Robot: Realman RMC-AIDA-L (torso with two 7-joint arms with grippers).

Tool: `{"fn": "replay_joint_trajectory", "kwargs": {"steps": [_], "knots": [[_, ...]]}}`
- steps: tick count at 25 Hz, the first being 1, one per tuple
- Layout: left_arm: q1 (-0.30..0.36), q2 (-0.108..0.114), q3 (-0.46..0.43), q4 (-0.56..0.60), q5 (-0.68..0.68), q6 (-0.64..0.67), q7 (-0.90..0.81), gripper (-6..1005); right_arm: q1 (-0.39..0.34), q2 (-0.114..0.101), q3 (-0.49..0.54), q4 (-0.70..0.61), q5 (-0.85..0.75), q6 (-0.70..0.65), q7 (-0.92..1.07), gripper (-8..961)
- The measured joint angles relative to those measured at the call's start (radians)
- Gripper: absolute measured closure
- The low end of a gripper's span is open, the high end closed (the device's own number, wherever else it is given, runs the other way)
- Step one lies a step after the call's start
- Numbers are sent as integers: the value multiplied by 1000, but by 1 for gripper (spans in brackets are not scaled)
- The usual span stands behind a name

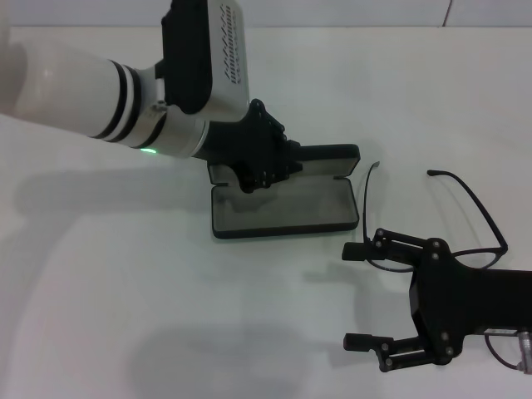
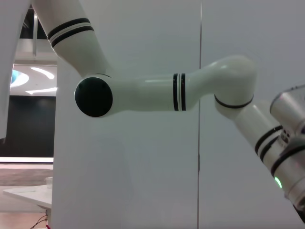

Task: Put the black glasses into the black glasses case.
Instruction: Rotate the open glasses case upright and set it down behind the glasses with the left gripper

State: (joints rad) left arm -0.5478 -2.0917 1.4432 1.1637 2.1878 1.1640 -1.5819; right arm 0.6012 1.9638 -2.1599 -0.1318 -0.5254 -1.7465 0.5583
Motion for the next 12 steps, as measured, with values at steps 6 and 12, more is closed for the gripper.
{"fn": "replay_joint_trajectory", "kwargs": {"steps": [6, 12], "knots": [[15, 0, 34, -9, -3, -63, 16, 793, -6, -2, 0, 0, 0, -1, 0, 84], [36, -1, 53, 20, -15, -61, 5, 792, -9, -5, 0, 1, 1, 1, 0, 89]]}}
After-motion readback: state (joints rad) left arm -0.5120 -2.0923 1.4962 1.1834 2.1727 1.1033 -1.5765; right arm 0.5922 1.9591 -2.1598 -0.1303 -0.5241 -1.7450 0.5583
